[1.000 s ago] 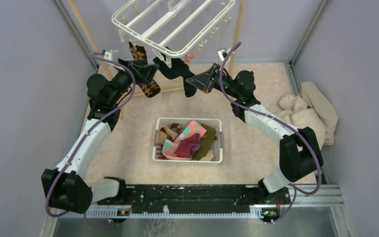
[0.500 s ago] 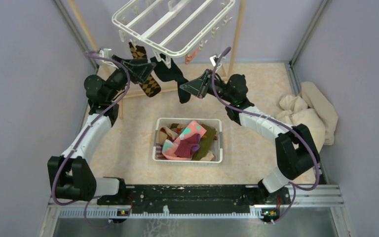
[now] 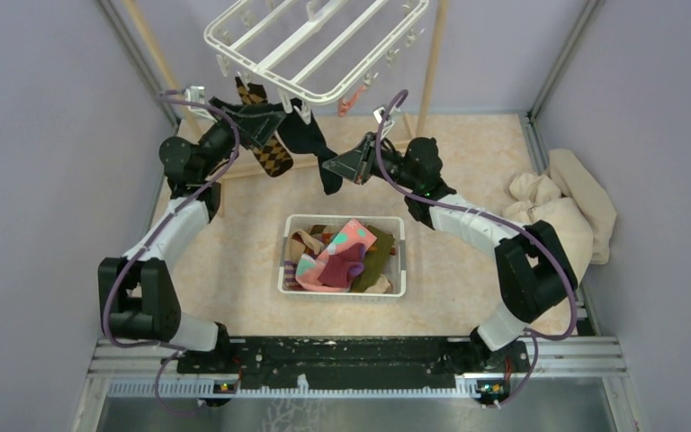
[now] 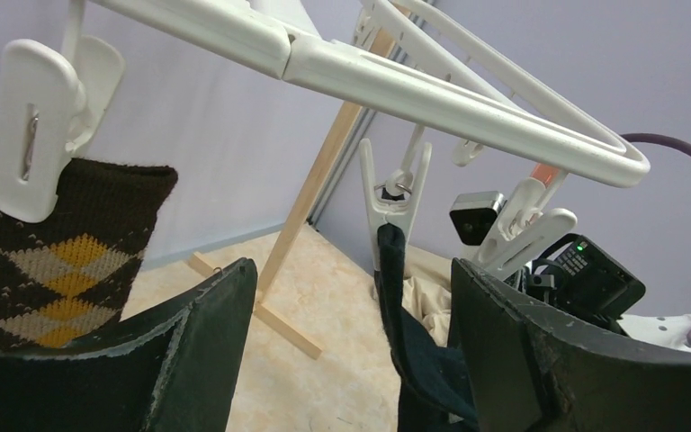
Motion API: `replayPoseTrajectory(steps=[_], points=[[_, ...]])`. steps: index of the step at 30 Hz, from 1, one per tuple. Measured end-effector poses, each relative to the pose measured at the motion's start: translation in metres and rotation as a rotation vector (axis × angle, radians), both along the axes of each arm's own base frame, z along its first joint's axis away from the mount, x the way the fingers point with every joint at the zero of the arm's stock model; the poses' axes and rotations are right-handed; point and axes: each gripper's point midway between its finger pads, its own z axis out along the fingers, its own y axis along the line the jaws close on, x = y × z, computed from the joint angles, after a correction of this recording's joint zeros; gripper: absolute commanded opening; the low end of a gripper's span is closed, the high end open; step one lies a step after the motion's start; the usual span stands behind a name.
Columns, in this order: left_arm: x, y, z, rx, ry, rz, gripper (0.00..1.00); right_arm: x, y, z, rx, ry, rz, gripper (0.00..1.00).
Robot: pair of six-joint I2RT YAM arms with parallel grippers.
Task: Remove the socks clipped to the hanger
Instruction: Remove the sock from the hanger.
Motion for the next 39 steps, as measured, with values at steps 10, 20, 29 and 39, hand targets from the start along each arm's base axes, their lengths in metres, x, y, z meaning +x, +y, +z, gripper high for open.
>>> replayPoseTrajectory(steps=[10,20,29,39], points=[[0.003,-0.004,0.007,-0.045,-0.042,-0.049,0.79,0.001,0.000,-0.001,-0.001,0.002,-0.004,0.00],[0.000,-0.006,0.026,-0.047,-0.108,-0.044,0.77,0.003,0.002,-0.006,-0.005,0.011,-0.004,0.00],[0.007,-0.012,0.036,-0.043,-0.139,-0.041,0.75,0.003,0.004,-0.009,-0.008,0.017,-0.003,0.00],[0.017,-0.017,0.030,-0.036,-0.122,-0.032,0.68,0.004,0.004,-0.010,-0.009,0.019,-0.005,0.00]])
